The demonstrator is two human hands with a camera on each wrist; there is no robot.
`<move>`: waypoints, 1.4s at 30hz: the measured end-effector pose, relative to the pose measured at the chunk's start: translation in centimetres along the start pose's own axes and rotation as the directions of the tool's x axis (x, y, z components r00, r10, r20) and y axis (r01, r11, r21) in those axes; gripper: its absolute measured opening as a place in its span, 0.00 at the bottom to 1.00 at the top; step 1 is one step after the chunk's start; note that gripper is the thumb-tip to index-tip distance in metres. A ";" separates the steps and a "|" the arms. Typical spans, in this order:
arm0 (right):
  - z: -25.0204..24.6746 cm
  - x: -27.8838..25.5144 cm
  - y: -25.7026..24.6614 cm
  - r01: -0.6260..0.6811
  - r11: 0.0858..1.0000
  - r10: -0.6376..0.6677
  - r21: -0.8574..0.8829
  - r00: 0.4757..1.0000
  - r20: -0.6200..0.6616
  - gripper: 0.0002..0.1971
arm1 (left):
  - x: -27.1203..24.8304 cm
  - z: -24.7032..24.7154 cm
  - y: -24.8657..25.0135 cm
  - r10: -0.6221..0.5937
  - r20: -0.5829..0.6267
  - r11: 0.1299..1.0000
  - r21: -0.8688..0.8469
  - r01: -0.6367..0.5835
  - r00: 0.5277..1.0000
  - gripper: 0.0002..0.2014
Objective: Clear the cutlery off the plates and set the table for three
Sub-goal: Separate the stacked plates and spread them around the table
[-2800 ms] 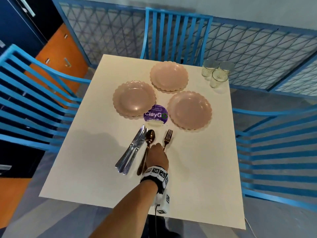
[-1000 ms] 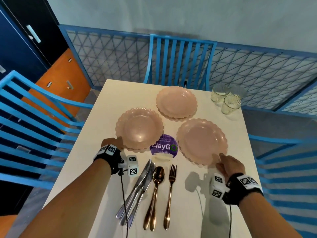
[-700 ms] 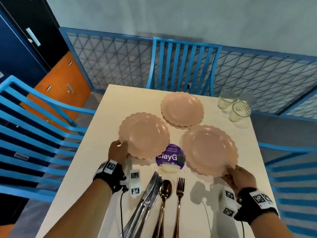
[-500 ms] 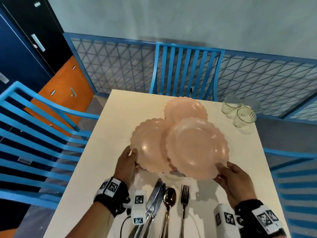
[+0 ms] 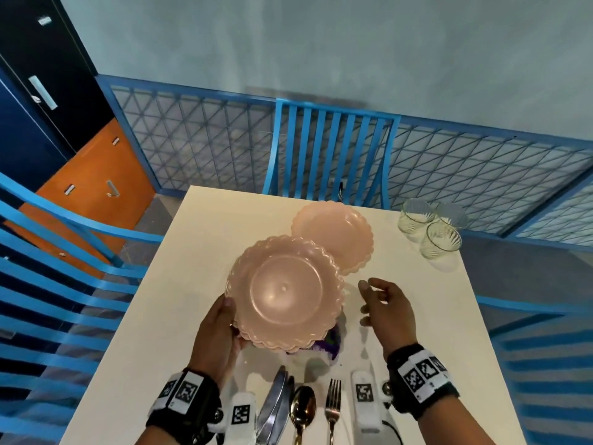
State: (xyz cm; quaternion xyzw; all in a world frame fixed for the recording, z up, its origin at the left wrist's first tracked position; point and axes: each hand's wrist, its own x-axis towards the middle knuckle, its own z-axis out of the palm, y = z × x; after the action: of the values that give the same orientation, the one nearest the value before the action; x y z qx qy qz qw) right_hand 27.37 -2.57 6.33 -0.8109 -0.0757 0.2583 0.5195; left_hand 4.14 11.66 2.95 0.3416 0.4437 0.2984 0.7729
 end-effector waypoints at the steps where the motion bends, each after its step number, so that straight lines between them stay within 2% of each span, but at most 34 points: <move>1: 0.4 1.7 -0.3 -0.060 0.995 0.061 0.085 0.998 -0.011 0.15 | 0.3 -0.4 0.1 0.002 -0.009 1.000 -0.020 -0.002 1.000 0.15; 3: 1.6 6.0 0.1 -0.202 0.962 0.199 0.184 0.979 0.038 0.14 | 0.8 -0.9 0.2 0.012 -0.017 0.998 -0.053 -0.013 1.000 0.14; 4: 2.3 8.4 0.7 -0.257 0.953 0.252 0.163 0.966 0.051 0.15 | 1.1 -1.0 0.3 0.026 -0.021 0.998 -0.053 -0.027 0.999 0.15; 7: 3.5 12.7 1.2 -0.241 0.971 0.240 0.005 0.969 0.055 0.10 | 1.5 -1.3 0.4 0.065 -0.035 0.998 -0.022 -0.066 0.997 0.16; 9: 4.3 13.7 0.5 -0.261 0.964 0.256 0.051 0.964 0.074 0.06 | 1.7 -1.6 0.4 0.074 -0.033 0.997 -0.014 -0.075 0.997 0.17; 10: 4.6 13.9 0.1 -0.265 0.962 0.260 0.066 0.962 0.078 0.07 | 1.7 -1.6 0.3 0.077 -0.041 0.997 -0.011 -0.077 0.996 0.18; 12: 4.6 14.4 0.1 -0.261 0.960 0.254 0.104 0.964 0.076 0.19 | 1.6 -1.6 0.4 0.093 -0.052 0.996 0.000 -0.093 0.994 0.17; 14: 4.3 14.3 0.5 -0.217 0.976 0.216 0.000 0.972 0.093 0.25 | 1.5 -1.7 0.2 0.117 -0.066 0.993 0.018 -0.116 0.991 0.16; 15: 4.4 14.2 0.7 -0.287 0.947 0.273 0.147 0.956 0.105 0.22 | 1.3 -1.7 0.3 0.127 -0.073 0.992 0.022 -0.125 0.989 0.16; 16: 4.3 13.9 0.7 -0.322 0.905 0.307 0.278 0.947 0.099 0.16 | 1.2 -1.8 0.3 0.129 -0.082 0.992 0.025 -0.128 0.988 0.16; 18: 3.5 12.8 1.1 -0.309 0.910 0.311 0.275 0.950 0.040 0.05 | 0.8 -1.9 0.3 0.124 -0.097 0.992 0.019 -0.122 0.988 0.16; 20: 1.9 10.9 1.1 -0.314 0.894 0.307 0.319 0.949 0.072 0.04 | 0.1 -1.5 0.4 0.123 -0.100 0.992 0.015 -0.122 0.987 0.17; 27: -5.7 3.5 3.6 -0.274 0.894 0.275 0.354 0.960 0.050 0.10 | -4.6 1.7 -0.2 0.111 -0.035 0.993 0.041 -0.109 0.993 0.17; 30: -10.2 -0.5 5.6 -0.283 0.877 0.302 0.388 0.953 0.015 0.06 | -7.6 4.2 -1.5 0.108 0.012 0.989 0.100 -0.109 0.994 0.16; 34: -15.8 -5.6 10.1 -0.334 0.852 0.381 0.403 0.923 -0.041 0.10 | -11.6 7.2 -4.3 0.063 0.019 0.985 0.160 -0.065 0.998 0.14; 39: -19.9 -9.1 15.6 -0.429 0.814 0.508 0.391 0.853 -0.120 0.08 | -14.6 9.6 -6.2 0.007 0.060 0.985 0.171 -0.017 0.998 0.16; 42: -21.5 -10.1 18.1 -0.480 0.793 0.552 0.375 0.827 -0.107 0.09 | -15.6 10.1 -7.0 -0.027 0.048 0.986 0.166 0.018 0.998 0.15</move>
State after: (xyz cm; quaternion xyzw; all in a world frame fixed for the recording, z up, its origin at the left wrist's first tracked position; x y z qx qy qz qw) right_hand 26.77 -31.91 0.81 -0.7236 0.2500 0.3121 0.5626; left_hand 7.60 -7.05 8.68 0.4069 0.4512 0.2431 0.7562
